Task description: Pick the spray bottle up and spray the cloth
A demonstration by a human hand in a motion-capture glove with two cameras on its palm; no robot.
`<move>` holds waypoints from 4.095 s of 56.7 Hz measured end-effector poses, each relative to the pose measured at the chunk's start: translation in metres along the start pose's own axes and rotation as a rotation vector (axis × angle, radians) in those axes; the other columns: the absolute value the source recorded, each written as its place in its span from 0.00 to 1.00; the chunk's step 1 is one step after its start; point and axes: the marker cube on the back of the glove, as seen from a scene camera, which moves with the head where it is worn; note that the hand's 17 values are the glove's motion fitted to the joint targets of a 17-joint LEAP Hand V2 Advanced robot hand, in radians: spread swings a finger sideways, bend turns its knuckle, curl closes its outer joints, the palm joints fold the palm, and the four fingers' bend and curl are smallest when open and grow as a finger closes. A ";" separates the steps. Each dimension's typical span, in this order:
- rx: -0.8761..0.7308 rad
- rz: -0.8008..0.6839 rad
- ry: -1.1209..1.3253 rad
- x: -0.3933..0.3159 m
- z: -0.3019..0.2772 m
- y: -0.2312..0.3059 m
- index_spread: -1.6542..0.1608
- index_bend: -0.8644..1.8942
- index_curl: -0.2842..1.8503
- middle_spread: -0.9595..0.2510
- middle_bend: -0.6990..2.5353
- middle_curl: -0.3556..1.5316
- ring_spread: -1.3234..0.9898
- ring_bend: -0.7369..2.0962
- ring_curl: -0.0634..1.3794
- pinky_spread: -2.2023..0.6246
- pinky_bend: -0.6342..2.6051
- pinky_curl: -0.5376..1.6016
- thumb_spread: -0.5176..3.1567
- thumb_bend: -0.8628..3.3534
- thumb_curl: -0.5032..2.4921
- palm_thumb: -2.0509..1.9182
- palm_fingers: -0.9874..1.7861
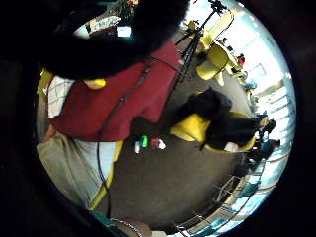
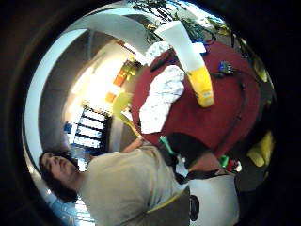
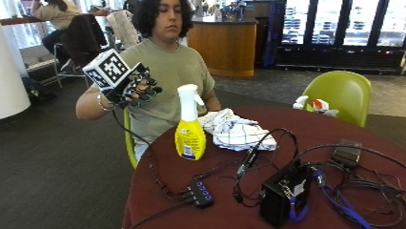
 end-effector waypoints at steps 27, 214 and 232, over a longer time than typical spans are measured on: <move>0.286 0.023 -0.653 -0.023 0.110 -0.113 0.78 0.34 0.19 0.84 0.31 0.36 0.55 0.47 0.26 0.83 0.34 0.41 0.39 0.20 0.28 0.70 0.46; -0.302 -0.360 -0.773 -0.328 0.259 -0.265 0.76 0.37 0.38 0.70 0.33 0.44 0.50 0.42 0.36 0.75 0.28 0.42 0.28 0.20 0.41 0.77 0.64; -0.264 -0.445 -0.331 -0.248 0.163 -0.240 0.75 0.35 0.27 0.78 0.28 0.40 0.53 0.39 0.31 0.84 0.31 0.42 0.35 0.19 0.35 0.70 0.46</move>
